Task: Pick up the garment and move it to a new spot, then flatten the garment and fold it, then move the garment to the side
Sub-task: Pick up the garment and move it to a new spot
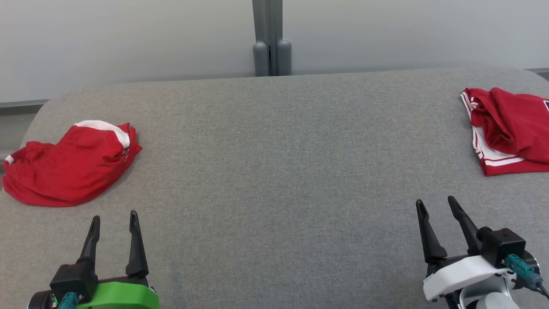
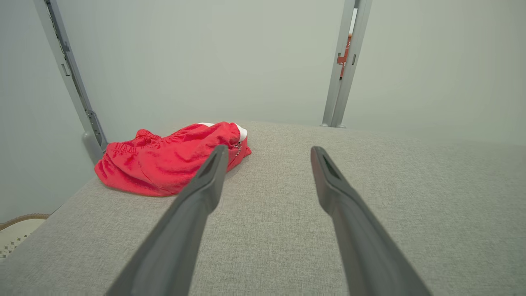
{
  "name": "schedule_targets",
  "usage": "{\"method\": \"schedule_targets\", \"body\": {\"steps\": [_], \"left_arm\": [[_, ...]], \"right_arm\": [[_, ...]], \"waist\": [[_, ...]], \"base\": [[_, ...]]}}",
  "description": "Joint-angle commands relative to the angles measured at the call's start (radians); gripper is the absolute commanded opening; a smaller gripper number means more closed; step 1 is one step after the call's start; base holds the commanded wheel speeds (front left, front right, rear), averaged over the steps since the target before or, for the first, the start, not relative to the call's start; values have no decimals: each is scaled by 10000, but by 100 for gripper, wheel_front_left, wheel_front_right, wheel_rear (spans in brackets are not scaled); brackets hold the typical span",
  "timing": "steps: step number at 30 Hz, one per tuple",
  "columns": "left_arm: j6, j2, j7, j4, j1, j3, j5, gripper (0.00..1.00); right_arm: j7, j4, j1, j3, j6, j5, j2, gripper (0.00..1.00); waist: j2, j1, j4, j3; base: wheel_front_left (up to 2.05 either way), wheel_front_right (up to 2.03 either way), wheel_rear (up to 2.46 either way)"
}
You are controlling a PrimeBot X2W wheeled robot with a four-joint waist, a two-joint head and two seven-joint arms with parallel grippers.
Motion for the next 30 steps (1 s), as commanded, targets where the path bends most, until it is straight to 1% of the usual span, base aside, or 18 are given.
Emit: {"method": "schedule_targets", "body": {"steps": [1,8,15,30], "left_arm": [[-66,13,-2,-19,126,38,80,100],[-11,13,-2,-73,51,111,146,100],[48,14,-2,-144,187,293,201,100],[136,13,-2,-200,350,574,89,100]], "right_arm": [[-29,25,73,1,-16,-2,2,100],[-29,49,-136,36,-16,99,-48,100],[-29,96,-70,133,-16,112,54,100],[-29,140,-296,329,-16,90,-18,100]], "waist": [[0,1,78,3],[0,1,678,42],[0,1,1572,100],[0,1,3485,247]], "base": [[0,0,0],[0,0,0],[0,0,0],[0,0,0]]}}
